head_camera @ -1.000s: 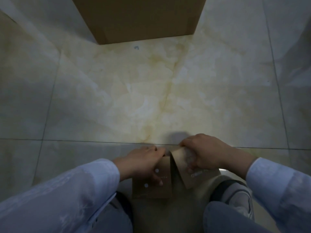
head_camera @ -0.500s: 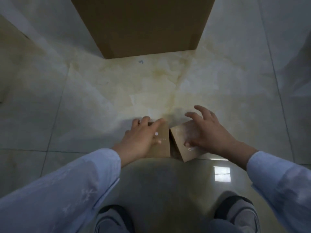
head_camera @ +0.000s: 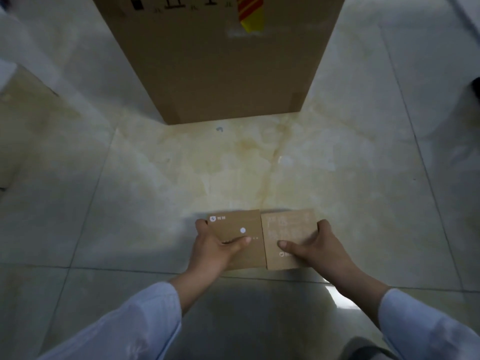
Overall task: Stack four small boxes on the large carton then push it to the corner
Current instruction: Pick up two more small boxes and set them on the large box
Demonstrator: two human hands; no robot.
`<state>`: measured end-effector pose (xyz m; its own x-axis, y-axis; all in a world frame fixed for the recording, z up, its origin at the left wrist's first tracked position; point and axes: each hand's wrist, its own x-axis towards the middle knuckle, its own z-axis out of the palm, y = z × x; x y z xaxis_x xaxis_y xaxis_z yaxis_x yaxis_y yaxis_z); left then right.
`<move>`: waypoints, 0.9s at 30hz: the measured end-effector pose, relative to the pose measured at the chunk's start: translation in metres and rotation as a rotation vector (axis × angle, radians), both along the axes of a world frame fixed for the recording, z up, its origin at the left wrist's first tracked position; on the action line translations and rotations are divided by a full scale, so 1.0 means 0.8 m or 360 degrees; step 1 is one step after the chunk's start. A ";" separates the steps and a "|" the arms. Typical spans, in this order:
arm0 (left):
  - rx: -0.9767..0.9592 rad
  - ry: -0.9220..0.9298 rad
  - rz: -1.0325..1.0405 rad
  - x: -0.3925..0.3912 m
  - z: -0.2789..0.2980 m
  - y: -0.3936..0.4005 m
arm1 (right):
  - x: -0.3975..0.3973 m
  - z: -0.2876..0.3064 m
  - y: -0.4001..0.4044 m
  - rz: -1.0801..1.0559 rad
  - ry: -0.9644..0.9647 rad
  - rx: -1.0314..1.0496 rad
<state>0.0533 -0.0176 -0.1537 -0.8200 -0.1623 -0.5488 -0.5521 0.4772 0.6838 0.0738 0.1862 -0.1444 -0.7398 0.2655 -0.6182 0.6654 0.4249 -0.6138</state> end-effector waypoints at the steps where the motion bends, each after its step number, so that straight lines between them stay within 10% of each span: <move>1: 0.0053 0.0013 0.0006 -0.003 0.002 0.001 | -0.002 0.001 0.001 -0.0028 0.0028 -0.0038; 11: 0.0216 0.0434 0.0120 -0.070 0.078 0.004 | -0.069 0.086 0.006 -0.0094 0.0454 -0.0116; 21: 0.0144 0.1272 0.0183 -0.193 0.360 0.011 | -0.193 0.340 0.012 -0.0144 0.1284 -0.0067; 27: 0.0149 0.1163 0.0038 -0.279 0.425 0.015 | -0.292 0.416 0.004 -0.0018 0.1239 0.0052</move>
